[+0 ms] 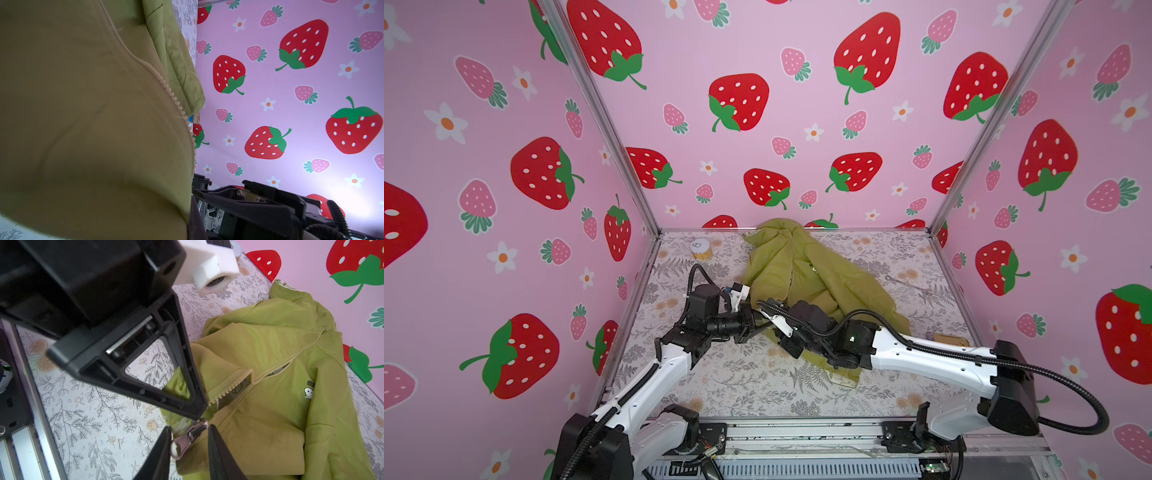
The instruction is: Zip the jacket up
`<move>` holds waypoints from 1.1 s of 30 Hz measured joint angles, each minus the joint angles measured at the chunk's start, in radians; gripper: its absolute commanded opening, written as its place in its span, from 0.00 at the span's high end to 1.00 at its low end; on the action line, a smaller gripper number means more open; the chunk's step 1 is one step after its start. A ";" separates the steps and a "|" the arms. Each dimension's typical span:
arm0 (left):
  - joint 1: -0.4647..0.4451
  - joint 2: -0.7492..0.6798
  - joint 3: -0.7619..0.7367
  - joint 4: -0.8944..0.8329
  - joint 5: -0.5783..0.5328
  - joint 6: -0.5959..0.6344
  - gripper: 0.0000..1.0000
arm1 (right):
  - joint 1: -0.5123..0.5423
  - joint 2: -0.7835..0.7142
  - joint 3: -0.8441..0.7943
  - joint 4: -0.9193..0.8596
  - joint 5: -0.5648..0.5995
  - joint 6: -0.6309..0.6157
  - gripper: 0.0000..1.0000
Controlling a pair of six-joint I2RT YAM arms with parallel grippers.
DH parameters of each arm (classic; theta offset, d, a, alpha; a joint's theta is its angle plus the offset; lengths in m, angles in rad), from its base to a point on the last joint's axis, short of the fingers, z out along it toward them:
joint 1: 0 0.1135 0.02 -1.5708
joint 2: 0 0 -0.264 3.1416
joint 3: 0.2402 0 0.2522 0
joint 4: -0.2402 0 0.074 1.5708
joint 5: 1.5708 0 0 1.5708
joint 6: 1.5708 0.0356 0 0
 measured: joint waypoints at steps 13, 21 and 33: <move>0.000 0.008 0.000 0.008 0.008 0.000 1.00 | 0.001 -0.033 0.000 0.009 0.002 0.004 0.86; 0.000 0.009 0.000 0.016 0.010 -0.002 1.00 | 0.001 -0.033 0.000 0.015 0.006 0.005 0.99; 0.000 0.009 0.000 0.022 0.010 -0.003 0.98 | 0.001 -0.033 0.000 0.020 0.013 0.005 1.00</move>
